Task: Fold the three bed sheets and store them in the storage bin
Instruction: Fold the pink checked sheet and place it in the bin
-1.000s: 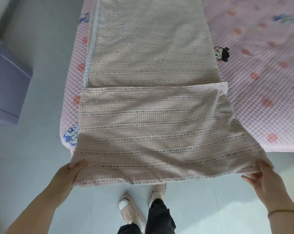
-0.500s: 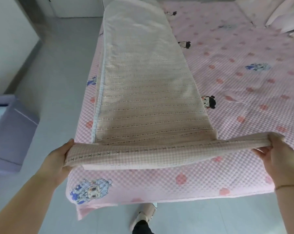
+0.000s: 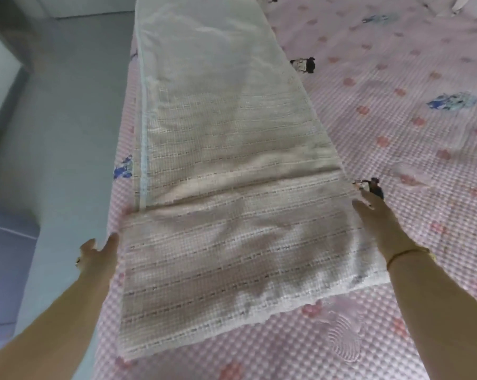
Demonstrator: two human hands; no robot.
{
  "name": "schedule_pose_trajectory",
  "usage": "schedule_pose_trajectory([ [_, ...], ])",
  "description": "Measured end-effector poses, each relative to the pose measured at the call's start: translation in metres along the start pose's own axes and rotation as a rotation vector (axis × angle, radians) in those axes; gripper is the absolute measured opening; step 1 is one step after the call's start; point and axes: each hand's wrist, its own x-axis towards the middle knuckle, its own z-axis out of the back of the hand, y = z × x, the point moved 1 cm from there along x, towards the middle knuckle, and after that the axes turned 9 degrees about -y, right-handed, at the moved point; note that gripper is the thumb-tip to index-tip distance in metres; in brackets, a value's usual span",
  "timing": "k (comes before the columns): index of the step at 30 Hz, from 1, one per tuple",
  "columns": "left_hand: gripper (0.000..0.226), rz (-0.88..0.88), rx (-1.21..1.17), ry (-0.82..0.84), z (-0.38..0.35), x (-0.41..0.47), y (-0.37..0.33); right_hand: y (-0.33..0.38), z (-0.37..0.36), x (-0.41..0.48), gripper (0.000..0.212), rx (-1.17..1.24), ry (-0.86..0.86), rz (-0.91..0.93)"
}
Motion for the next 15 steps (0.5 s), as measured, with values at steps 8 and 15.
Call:
schedule_pose_trajectory([
  [8,0.063,-0.911,0.617,0.32,-0.051,0.034,-0.041,-0.03,-0.116,-0.096,0.06,-0.644,-0.234,-0.127],
  [15,0.064,-1.208,0.911,0.692,-0.098,0.074,-0.07,-0.015,-0.226,-0.141,0.077,-0.443,-0.514,-0.225],
])
